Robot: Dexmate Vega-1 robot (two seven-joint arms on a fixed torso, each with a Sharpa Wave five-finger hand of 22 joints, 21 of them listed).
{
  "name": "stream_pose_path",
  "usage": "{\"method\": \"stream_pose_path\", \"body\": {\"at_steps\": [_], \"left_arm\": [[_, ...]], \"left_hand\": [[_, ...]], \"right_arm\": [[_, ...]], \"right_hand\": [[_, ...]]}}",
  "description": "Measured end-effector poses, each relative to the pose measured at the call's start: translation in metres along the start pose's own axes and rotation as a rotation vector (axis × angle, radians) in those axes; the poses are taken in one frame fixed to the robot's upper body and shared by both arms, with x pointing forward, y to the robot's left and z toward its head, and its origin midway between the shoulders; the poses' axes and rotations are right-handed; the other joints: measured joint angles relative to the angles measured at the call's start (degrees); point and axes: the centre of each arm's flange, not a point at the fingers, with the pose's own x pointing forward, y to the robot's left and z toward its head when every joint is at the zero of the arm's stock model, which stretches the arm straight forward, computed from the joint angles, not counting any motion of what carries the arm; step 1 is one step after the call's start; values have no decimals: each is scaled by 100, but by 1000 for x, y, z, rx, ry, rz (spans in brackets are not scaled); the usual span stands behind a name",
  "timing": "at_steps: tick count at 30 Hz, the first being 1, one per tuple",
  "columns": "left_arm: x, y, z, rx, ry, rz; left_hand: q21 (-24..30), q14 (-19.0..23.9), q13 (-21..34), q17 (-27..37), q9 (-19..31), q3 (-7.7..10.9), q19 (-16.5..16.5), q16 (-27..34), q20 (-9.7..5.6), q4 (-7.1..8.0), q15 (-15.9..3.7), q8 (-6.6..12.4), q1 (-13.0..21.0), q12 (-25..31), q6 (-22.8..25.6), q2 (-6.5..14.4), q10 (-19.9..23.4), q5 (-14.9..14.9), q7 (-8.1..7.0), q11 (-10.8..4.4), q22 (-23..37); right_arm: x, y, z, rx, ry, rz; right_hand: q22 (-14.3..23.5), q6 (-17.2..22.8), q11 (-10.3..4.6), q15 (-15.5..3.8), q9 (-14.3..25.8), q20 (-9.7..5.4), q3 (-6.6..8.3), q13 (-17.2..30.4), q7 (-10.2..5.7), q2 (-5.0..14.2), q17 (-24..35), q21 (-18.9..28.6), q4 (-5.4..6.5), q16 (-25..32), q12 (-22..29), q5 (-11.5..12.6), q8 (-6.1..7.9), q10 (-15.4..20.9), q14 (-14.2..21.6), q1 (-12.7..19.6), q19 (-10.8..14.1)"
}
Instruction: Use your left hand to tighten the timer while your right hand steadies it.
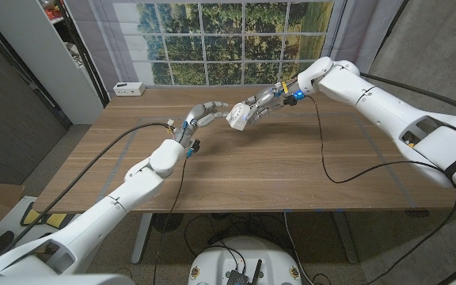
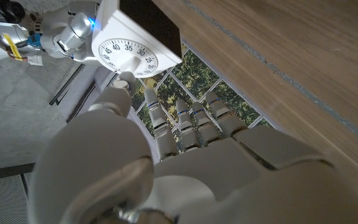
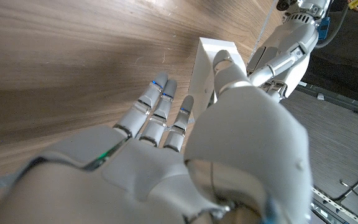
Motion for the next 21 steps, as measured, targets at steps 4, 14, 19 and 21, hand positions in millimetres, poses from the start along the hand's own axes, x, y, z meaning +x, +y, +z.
{"method": "stream_pose_path", "body": {"at_steps": [4, 14, 19, 21], "left_arm": [[3, -2, 1, 5, -9, -5], [7, -4, 5, 11, -23, -21], [7, -3, 6, 15, -26, -27], [7, -3, 6, 17, -22, -27]], "left_hand": [[0, 0, 0, 0, 27, -53, 0, 21, 0, -20, 0, 58, 66, 22, 138, 16, 5, 0, -14, -5, 0], [0, 1, 25, 0, 102, -164, 0, 22, 0, -17, 0, 152, 271, 45, 381, 15, 62, 42, 89, -61, 0], [0, 5, 46, 0, 112, -201, 0, 40, 0, 5, -5, 152, 319, 45, 392, 17, 61, 42, 138, -61, 0], [0, 22, 52, 0, 123, -202, 24, 44, 23, 5, -21, 153, 335, 45, 419, 32, 62, 42, 166, -61, 0]], "right_arm": [[2, 1, 0, 26, -17, 18], [4, -1, -2, 90, -50, 46], [5, -4, -4, 122, -64, 58], [5, -5, -4, 132, -68, 63]], "right_hand": [[0, -1, 23, 0, 0, 0, 0, 0, 1, 0, 0, 18, 0, 0, 0, 0, -1, 23, 0, 0, 0], [0, -11, 23, 30, 1, 0, -24, 36, 11, 22, -16, 22, 8, -24, 0, 0, 25, 23, 30, -22, 0], [0, -22, 39, 31, 4, 0, -24, 53, 22, 38, -16, 22, 8, -45, 0, 44, 26, 39, 30, -38, 0], [0, -29, 41, 30, 6, 0, -24, 53, 29, 53, -13, 22, 8, -46, 0, 45, 28, 41, 30, -53, 0]]}}
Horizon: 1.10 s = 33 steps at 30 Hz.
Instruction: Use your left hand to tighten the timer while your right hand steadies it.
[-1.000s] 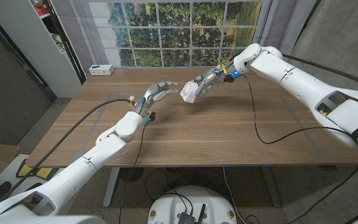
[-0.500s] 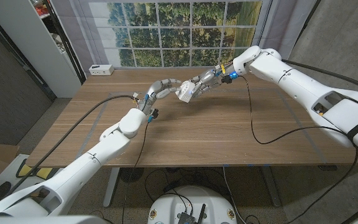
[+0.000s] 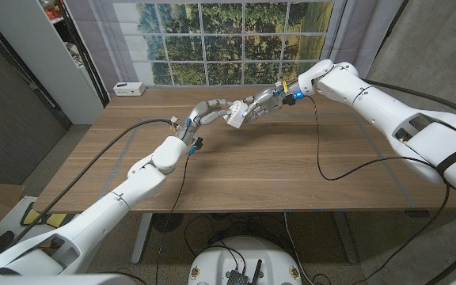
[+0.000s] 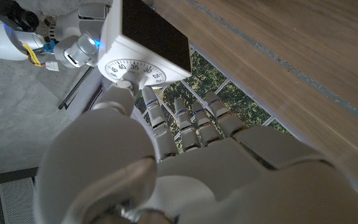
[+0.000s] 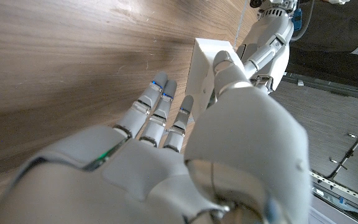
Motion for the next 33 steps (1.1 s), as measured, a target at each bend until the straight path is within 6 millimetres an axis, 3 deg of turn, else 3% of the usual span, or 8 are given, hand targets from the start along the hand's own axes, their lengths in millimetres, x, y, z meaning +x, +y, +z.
{"method": "stream_pose_path", "body": {"at_steps": [16, 19, 33], "left_arm": [[0, 1, 0, 4, 14, -1], [0, 0, 1, -3, 10, 2], [1, 1, 1, -24, -2, 18]], "left_hand": [[0, 53, 26, -1, 183, -79, 42, 22, 41, -31, -10, 245, 400, 44, 405, 229, 51, -1, -6, -93, 27], [0, 106, 52, 0, 201, -142, 104, 22, 41, -31, -1, 179, 472, 87, 304, 231, 72, -1, 66, -76, 27], [0, 115, 79, -1, 271, -282, 135, 22, 9, 14, -10, 179, 585, 87, 237, 238, 105, -24, 35, -101, 27]], "right_arm": [[-1, -6, -3, 61, -28, 29], [-1, -7, -5, 80, -34, 40], [5, -8, -14, 208, -73, 112]], "right_hand": [[0, -33, 11, 0, 85, 0, -28, 26, 35, 21, 13, 0, 0, -22, 41, 0, 20, -11, 0, -21, 0], [0, -33, 11, 0, 86, 0, -18, 54, 35, 21, 13, 0, 10, -22, 41, 0, 20, -11, 0, -21, 0], [-1, -44, 42, -31, 112, -3, -11, 80, 45, 21, 12, 20, 17, -27, 40, 45, 15, 20, 31, -21, 63]]}}
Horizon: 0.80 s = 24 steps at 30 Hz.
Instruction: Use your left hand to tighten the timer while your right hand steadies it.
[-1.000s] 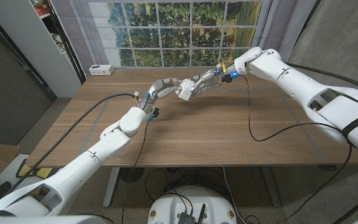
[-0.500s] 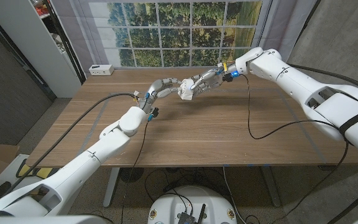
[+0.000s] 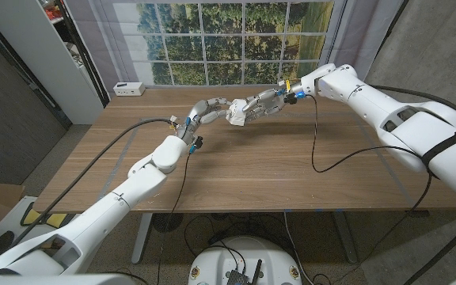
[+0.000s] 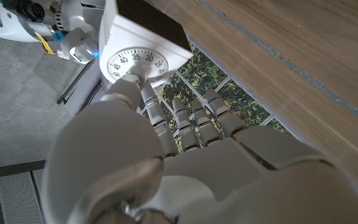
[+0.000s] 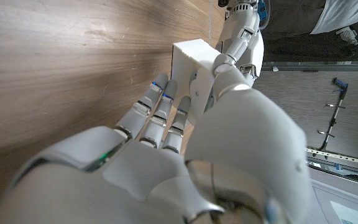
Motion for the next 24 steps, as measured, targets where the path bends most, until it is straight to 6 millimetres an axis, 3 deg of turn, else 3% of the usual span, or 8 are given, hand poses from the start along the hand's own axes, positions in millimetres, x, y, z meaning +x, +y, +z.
{"method": "stream_pose_path", "body": {"at_steps": [10, 24], "left_arm": [[0, -1, -1, -7, -2, 4], [1, -2, -1, -7, -4, -14]], "left_hand": [[0, 51, 26, 29, 57, -115, 0, 0, 0, 32, 11, 64, 1, 46, 134, 1, 43, 1, -25, -42, 27], [0, 61, 57, 29, 179, -161, 41, 0, 41, -14, 1, 241, 413, 46, 508, 185, 82, 2, -13, -81, 26]], "right_arm": [[2, 3, -2, 29, -9, 22], [6, 5, -5, 59, 1, 66]], "right_hand": [[0, -19, 59, 28, 5, 0, 0, 0, 19, 1, -1, 24, 0, -17, -1, 0, -1, -2, 28, -1, 0], [0, -8, 94, 22, 10, 1, 0, 27, 8, 48, -1, 23, -2, -17, 21, 0, -45, 23, 85, -48, 61]]}}
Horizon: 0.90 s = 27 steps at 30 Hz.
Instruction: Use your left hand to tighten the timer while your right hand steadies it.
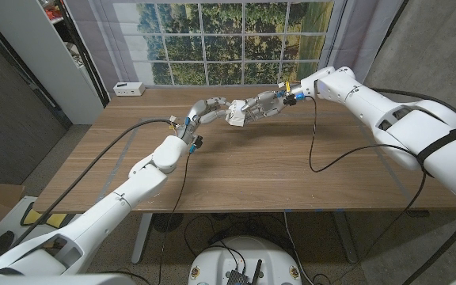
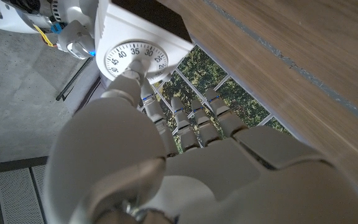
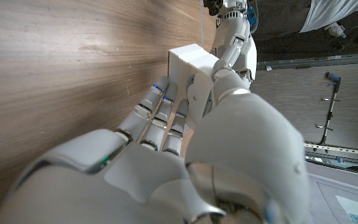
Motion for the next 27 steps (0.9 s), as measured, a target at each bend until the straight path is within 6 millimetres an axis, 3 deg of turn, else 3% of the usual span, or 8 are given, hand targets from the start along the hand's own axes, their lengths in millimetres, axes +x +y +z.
{"method": "stream_pose_path", "body": {"at_steps": [7, 10, 16, 20, 26, 27], "left_arm": [[3, 5, 3, 24, 5, -45], [5, 8, 7, 45, 2, -73], [8, 13, 14, 104, 0, -150], [12, 17, 23, 167, -11, -222], [16, 22, 36, 256, -20, -326], [17, 23, 39, 283, -19, -358]], "left_hand": [[25, -35, 23, 0, 23, -23, 0, 0, 0, -24, 7, 67, 67, 0, 98, -12, -23, 0, 8, -22, 27], [25, -44, 23, 0, 56, -23, 0, 0, 0, -24, -1, 68, 295, 0, 101, 94, -54, -1, 6, -52, 27], [25, -106, 22, -1, 70, -23, 0, 0, 0, -24, -1, 68, 420, 0, 109, 178, -54, -1, 14, -53, 27], [25, -150, 49, -1, 60, -23, 0, 0, 0, -24, 18, 69, 502, 0, 109, 246, -56, 0, 15, -96, 27], [24, -285, 49, -1, 5, -47, -23, -27, -22, -48, 7, 132, 644, -35, 129, 329, -102, 10, 34, -142, 27], [24, -336, 49, -1, 53, -46, -24, -27, -23, -47, 7, 256, 645, -39, 441, 334, -108, 22, -28, -148, 27]], "right_arm": [[3, -1, 7, -13, 17, 25], [3, -4, 5, -7, 31, 26], [4, -8, 4, 17, 51, 10], [5, -11, 5, 28, 60, -12], [4, -14, 9, 26, 86, -40], [4, -14, 10, 25, 91, -43]], "right_hand": [[-1, 0, 9, -11, -5, -19, 0, 26, 0, 2, 0, 40, -1, 0, -1, 45, 0, 40, 49, -2, 40], [-1, 0, 9, -11, -4, -20, 10, 26, 0, 5, 0, 54, -11, 0, -2, 45, 0, 40, 49, 0, 64], [-1, 62, 63, -6, -6, -13, 36, 47, 60, 43, 3, 102, -37, 0, 0, 46, 0, 108, 105, 39, 155], [-1, 310, 74, -6, -23, -40, 46, 63, 307, 67, 29, 106, -51, 0, 7, 56, -23, 102, 104, 73, 183], [-1, 548, 121, -6, -22, -39, 32, 64, 557, 66, 29, 105, -67, 0, 6, 48, -22, 91, 104, 73, 245], [-1, 517, 122, -6, -23, -39, 30, 60, 586, 57, 28, 106, -66, 0, 5, 35, -45, 90, 104, 65, 245]]}}
